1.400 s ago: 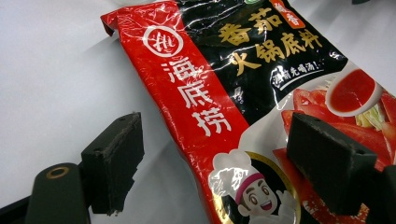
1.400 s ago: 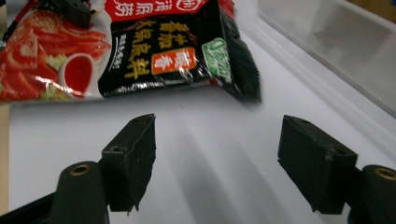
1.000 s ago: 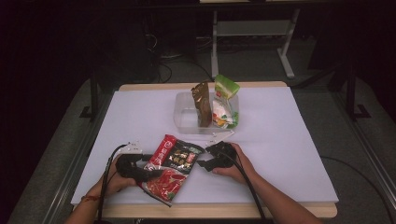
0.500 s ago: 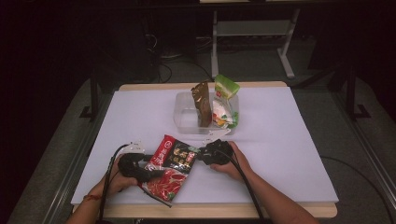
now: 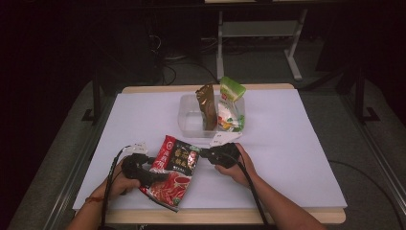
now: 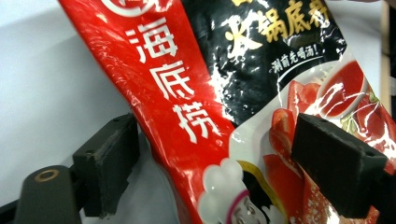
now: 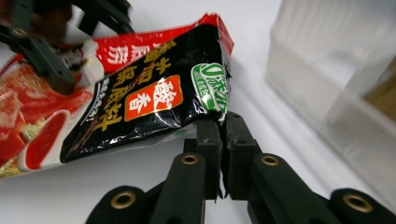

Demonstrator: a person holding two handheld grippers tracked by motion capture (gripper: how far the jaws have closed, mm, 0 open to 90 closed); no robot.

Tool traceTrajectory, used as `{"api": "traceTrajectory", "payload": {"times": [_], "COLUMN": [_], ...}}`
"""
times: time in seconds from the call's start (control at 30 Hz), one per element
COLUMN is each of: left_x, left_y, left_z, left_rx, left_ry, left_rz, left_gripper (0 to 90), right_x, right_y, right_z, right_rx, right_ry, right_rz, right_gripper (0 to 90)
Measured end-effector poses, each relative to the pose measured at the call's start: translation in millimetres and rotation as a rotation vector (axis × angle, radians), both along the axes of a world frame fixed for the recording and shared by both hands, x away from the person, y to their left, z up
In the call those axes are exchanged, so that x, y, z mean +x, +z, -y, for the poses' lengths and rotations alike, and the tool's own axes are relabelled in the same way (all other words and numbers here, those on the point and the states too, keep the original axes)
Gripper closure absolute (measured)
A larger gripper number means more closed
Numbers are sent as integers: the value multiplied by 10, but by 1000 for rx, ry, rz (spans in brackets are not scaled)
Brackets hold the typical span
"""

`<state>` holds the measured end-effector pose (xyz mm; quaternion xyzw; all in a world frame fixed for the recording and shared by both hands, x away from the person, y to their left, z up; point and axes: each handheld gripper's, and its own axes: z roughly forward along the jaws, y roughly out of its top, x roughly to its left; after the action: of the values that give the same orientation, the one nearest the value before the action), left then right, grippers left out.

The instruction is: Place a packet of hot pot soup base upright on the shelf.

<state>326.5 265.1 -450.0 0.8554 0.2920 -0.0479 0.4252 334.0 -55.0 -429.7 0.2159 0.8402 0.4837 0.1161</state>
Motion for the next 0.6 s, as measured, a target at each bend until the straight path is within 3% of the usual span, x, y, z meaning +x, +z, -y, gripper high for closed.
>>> {"api": "traceTrajectory", "payload": {"times": [0.13,0.23,0.47,0.6], "left_x": [87,126,169,190], "left_y": [50,111,134,176], "left_z": [43,112,120,83], "left_rx": [18,38,-16,-42], "left_ry": [-48,-66,-49,-39], "left_rz": [-19,4,7,9], "left_gripper": [109,127,151,210], "right_x": [-43,-65,-117,-140], "right_y": [106,154,205,254], "right_z": [-36,-54,-49,-62], "right_rx": [9,17,51,60], "right_ry": [11,11,16,26], "right_rz": [39,47,81,97], "right_gripper": [873,873,875,878]}}
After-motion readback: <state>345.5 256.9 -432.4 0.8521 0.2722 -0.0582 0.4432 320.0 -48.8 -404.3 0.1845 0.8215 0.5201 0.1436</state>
